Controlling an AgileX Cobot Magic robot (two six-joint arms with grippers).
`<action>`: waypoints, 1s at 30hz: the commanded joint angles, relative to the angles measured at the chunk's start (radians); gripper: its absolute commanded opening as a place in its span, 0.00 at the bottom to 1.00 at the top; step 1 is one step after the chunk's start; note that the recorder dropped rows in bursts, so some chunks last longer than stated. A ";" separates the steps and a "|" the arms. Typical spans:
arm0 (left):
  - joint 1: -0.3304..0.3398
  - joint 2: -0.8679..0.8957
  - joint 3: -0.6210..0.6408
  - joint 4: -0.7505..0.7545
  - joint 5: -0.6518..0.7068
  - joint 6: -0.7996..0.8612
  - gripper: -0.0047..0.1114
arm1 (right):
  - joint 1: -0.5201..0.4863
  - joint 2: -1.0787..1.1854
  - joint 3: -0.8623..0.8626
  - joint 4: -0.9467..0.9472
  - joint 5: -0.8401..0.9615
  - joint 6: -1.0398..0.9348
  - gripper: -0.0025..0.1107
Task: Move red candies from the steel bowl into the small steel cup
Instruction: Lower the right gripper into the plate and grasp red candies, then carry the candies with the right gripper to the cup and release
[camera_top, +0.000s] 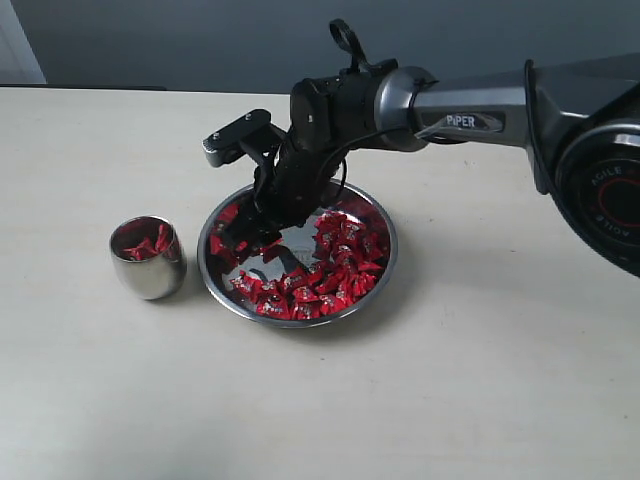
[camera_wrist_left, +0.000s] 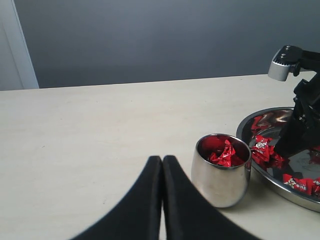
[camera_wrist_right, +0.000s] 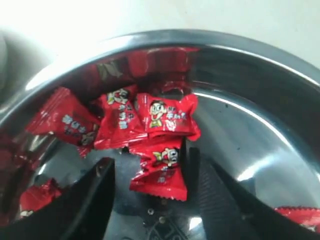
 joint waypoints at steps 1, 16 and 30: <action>-0.002 -0.005 0.002 0.001 0.000 -0.002 0.04 | -0.002 0.029 0.001 0.004 0.009 -0.008 0.46; -0.002 -0.005 0.002 0.001 0.000 -0.002 0.04 | -0.002 0.014 0.001 -0.002 0.077 -0.001 0.02; -0.002 -0.005 0.002 0.001 0.000 -0.002 0.04 | -0.001 -0.159 0.001 0.161 0.109 -0.035 0.02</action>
